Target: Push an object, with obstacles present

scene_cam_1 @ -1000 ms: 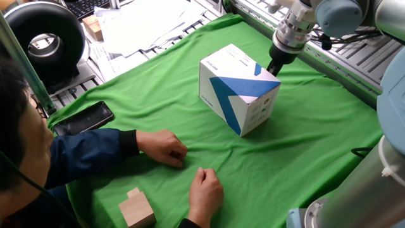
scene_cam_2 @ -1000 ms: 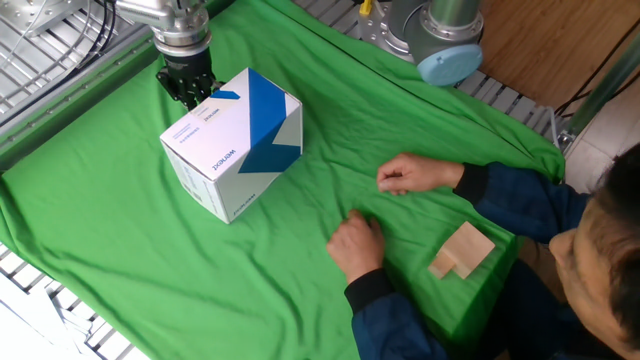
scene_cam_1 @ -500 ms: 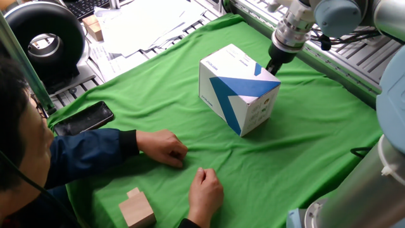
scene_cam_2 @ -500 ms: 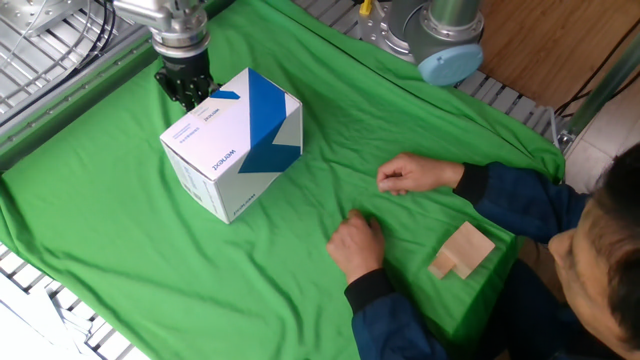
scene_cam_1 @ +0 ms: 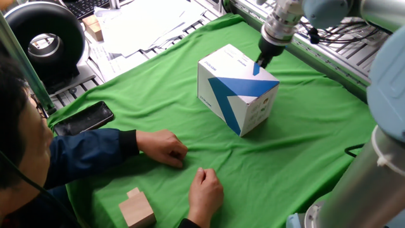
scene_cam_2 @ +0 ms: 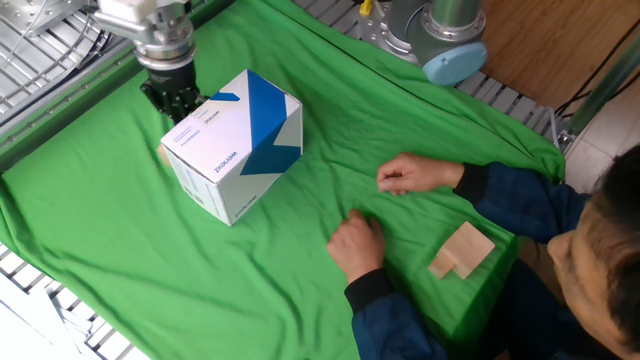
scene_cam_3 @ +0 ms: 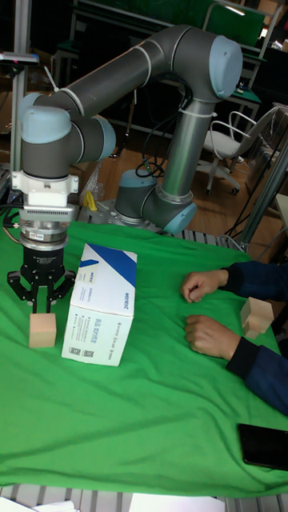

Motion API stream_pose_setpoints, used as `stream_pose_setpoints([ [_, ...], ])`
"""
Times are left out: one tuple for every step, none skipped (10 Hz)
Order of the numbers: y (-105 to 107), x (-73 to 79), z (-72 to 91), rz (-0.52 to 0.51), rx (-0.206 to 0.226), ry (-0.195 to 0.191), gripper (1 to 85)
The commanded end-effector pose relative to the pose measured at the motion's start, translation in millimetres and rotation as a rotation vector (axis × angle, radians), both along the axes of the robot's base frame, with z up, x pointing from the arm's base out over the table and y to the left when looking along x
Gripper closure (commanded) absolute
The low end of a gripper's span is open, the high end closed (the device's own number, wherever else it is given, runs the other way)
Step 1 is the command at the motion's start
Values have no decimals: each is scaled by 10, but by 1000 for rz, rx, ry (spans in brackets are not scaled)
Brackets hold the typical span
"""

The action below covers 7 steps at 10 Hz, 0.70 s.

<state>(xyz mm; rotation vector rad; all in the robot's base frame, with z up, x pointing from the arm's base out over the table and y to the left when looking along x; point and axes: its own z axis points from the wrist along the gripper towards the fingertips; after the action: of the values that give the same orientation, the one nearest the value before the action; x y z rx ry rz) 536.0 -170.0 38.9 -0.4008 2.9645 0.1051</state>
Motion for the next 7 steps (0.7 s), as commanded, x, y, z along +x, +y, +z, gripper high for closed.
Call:
stream_pose_setpoints([
  [45, 243, 43, -7, 4, 6, 570],
  [78, 326, 43, -7, -4, 6, 570],
  [98, 399, 43, -1, -11, 4, 570],
  [139, 460, 36, -1, -12, 4, 570],
  [167, 517, 23, 0, -17, 2, 570],
  [180, 571, 21, 14, -24, 3, 570],
  [192, 608, 22, 34, -26, 1, 570],
])
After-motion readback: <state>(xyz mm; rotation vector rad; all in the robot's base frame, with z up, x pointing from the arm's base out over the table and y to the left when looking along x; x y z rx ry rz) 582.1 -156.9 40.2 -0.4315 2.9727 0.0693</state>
